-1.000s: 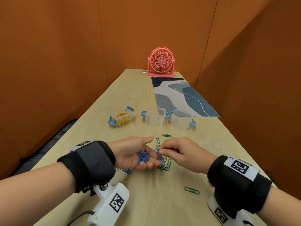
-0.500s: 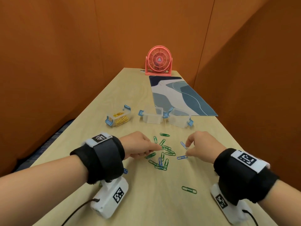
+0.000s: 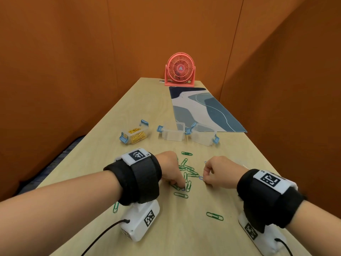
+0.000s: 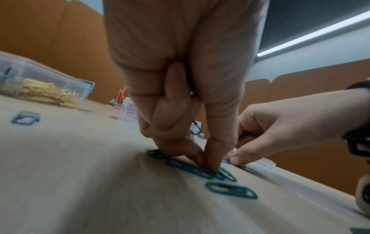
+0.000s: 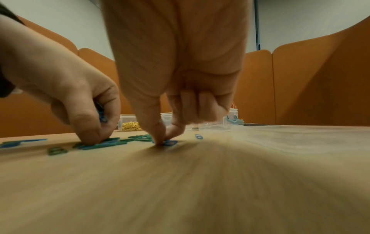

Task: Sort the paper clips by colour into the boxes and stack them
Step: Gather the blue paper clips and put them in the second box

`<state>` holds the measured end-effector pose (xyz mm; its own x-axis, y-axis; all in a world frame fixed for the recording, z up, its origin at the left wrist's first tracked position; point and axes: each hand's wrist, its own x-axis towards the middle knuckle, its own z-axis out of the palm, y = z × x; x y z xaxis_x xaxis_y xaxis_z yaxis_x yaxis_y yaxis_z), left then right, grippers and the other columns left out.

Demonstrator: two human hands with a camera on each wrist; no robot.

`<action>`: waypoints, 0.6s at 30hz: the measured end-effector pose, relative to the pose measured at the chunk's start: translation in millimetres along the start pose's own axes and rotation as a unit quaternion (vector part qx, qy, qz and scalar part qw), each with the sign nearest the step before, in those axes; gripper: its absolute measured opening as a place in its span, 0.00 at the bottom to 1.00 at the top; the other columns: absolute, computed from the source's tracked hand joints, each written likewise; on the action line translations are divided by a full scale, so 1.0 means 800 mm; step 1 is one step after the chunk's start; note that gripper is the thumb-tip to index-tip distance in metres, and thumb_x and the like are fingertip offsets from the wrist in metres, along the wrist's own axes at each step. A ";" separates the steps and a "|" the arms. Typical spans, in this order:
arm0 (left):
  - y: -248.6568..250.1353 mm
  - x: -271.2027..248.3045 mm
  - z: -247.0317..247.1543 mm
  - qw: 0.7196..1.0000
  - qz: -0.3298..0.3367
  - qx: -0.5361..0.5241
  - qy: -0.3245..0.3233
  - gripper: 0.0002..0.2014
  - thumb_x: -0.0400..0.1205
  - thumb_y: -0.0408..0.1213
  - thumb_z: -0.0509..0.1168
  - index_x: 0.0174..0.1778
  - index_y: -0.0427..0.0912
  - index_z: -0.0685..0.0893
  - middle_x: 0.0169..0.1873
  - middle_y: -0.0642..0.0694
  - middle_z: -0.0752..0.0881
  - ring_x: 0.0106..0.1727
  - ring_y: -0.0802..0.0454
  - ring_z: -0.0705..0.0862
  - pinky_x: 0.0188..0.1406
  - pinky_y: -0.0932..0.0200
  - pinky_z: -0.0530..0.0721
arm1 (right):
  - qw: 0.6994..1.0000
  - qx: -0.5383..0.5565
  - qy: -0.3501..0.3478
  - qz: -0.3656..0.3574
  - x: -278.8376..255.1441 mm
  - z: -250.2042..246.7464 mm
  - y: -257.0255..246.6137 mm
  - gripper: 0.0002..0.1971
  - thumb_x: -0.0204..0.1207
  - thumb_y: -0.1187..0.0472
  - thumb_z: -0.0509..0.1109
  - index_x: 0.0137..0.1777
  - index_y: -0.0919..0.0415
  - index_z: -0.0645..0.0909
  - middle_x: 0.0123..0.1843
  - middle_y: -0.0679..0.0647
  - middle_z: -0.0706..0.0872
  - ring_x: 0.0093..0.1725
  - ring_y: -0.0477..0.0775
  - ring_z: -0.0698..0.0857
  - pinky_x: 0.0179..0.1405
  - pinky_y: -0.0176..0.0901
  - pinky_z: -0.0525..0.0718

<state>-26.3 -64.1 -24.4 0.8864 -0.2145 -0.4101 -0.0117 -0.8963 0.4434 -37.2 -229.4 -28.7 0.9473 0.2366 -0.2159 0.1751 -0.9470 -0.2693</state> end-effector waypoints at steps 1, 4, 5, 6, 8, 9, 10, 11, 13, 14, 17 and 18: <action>0.001 0.000 0.001 1.000 -0.006 -0.007 0.000 0.10 0.71 0.42 0.76 0.40 0.41 0.84 0.31 0.51 0.83 0.32 0.57 0.78 0.29 0.68 0.77 | 1.000 0.005 -0.012 0.001 -0.001 0.000 0.001 0.06 0.77 0.61 0.65 0.48 0.61 0.84 0.43 0.51 0.82 0.43 0.48 0.79 0.33 0.31 0.73; 0.003 -0.001 0.003 1.000 -0.011 -0.006 0.000 0.10 0.72 0.42 0.75 0.36 0.43 0.80 0.30 0.51 0.80 0.30 0.58 0.77 0.27 0.68 0.75 | 0.999 0.002 -0.036 -0.003 -0.001 0.002 0.002 0.05 0.78 0.59 0.63 0.43 0.59 0.79 0.36 0.49 0.77 0.34 0.43 0.73 0.32 0.31 0.71; 0.003 -0.001 0.001 1.000 -0.014 -0.009 -0.004 0.09 0.73 0.43 0.74 0.38 0.43 0.82 0.30 0.51 0.80 0.31 0.57 0.77 0.27 0.68 0.75 | 0.999 0.005 -0.035 -0.004 -0.002 0.002 0.001 0.06 0.79 0.57 0.63 0.43 0.58 0.76 0.37 0.49 0.76 0.33 0.43 0.71 0.33 0.33 0.71; 0.003 -0.002 -0.001 0.999 -0.019 -0.029 -0.010 0.09 0.75 0.43 0.72 0.41 0.42 0.83 0.30 0.51 0.80 0.30 0.57 0.76 0.27 0.69 0.75 | 1.000 0.016 -0.026 -0.007 -0.002 0.002 0.001 0.06 0.79 0.56 0.62 0.43 0.58 0.74 0.37 0.49 0.75 0.33 0.44 0.71 0.33 0.34 0.70; 0.001 -0.001 -0.008 0.985 -0.039 -0.163 -0.040 0.09 0.81 0.42 0.65 0.41 0.41 0.82 0.27 0.50 0.78 0.24 0.59 0.72 0.21 0.71 0.70 | 0.997 0.065 0.014 -0.032 -0.006 -0.002 -0.002 0.07 0.78 0.56 0.62 0.41 0.56 0.71 0.36 0.47 0.74 0.33 0.44 0.70 0.32 0.34 0.69; 0.000 0.000 -0.011 0.963 -0.056 -0.255 -0.063 0.12 0.84 0.41 0.60 0.38 0.39 0.81 0.26 0.49 0.77 0.21 0.60 0.70 0.17 0.72 0.68 | 0.993 0.098 0.041 -0.054 -0.008 -0.005 -0.006 0.06 0.78 0.57 0.63 0.40 0.56 0.71 0.35 0.46 0.73 0.33 0.44 0.70 0.32 0.33 0.69; 0.000 -0.001 -0.014 0.934 -0.068 -0.339 -0.086 0.15 0.86 0.39 0.56 0.37 0.38 0.79 0.26 0.48 0.76 0.19 0.60 0.70 0.14 0.73 0.67 | 0.986 0.130 0.068 -0.077 -0.010 -0.008 -0.011 0.06 0.77 0.58 0.64 0.40 0.56 0.72 0.34 0.46 0.74 0.33 0.43 0.70 0.32 0.33 0.69; 0.000 -0.002 -0.014 0.905 -0.073 -0.406 -0.106 0.17 0.87 0.38 0.52 0.36 0.37 0.78 0.27 0.46 0.77 0.18 0.60 0.72 0.12 0.72 0.68 | 0.978 0.162 0.089 -0.100 -0.011 -0.011 -0.017 0.05 0.76 0.59 0.65 0.41 0.57 0.73 0.34 0.46 0.74 0.33 0.43 0.71 0.33 0.33 0.71; 0.001 -0.004 -0.012 0.858 -0.061 -0.490 -0.140 0.18 0.88 0.34 0.48 0.38 0.34 0.78 0.27 0.42 0.80 0.20 0.56 0.78 0.13 0.70 0.74 | 0.957 0.228 0.101 -0.147 -0.013 -0.016 -0.032 0.03 0.76 0.62 0.66 0.42 0.58 0.75 0.33 0.46 0.77 0.32 0.43 0.75 0.36 0.35 0.75; 0.003 -0.004 -0.010 0.839 -0.049 -0.520 -0.154 0.17 0.87 0.32 0.47 0.39 0.33 0.78 0.27 0.40 0.82 0.20 0.53 0.81 0.14 0.68 0.78 | 0.948 0.253 0.097 -0.168 -0.013 -0.017 -0.039 0.03 0.76 0.63 0.67 0.41 0.57 0.76 0.33 0.46 0.79 0.31 0.42 0.77 0.35 0.35 0.78; 0.007 -0.002 -0.011 0.771 -0.032 -0.612 -0.173 0.18 0.86 0.31 0.45 0.40 0.35 0.79 0.25 0.39 0.83 0.20 0.49 0.83 0.15 0.67 0.80 | 0.939 0.259 0.092 -0.205 -0.009 -0.022 -0.049 0.01 0.75 0.61 0.71 0.43 0.56 0.81 0.39 0.49 0.85 0.36 0.45 0.83 0.41 0.38 0.85; 0.007 -0.001 -0.014 0.755 -0.030 -0.630 -0.180 0.18 0.86 0.32 0.45 0.40 0.35 0.78 0.23 0.41 0.81 0.18 0.51 0.81 0.13 0.69 0.77 | 0.937 0.262 0.095 -0.211 -0.007 -0.024 -0.048 0.01 0.74 0.61 0.72 0.44 0.57 0.83 0.43 0.50 0.87 0.41 0.48 0.86 0.47 0.41 0.86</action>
<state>-21.7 -64.5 -12.7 0.6824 -0.4832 -0.5486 0.6735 0.1237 0.7288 -44.1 -198.4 0.6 0.8624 0.4762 0.1719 0.4371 -0.5289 -0.7275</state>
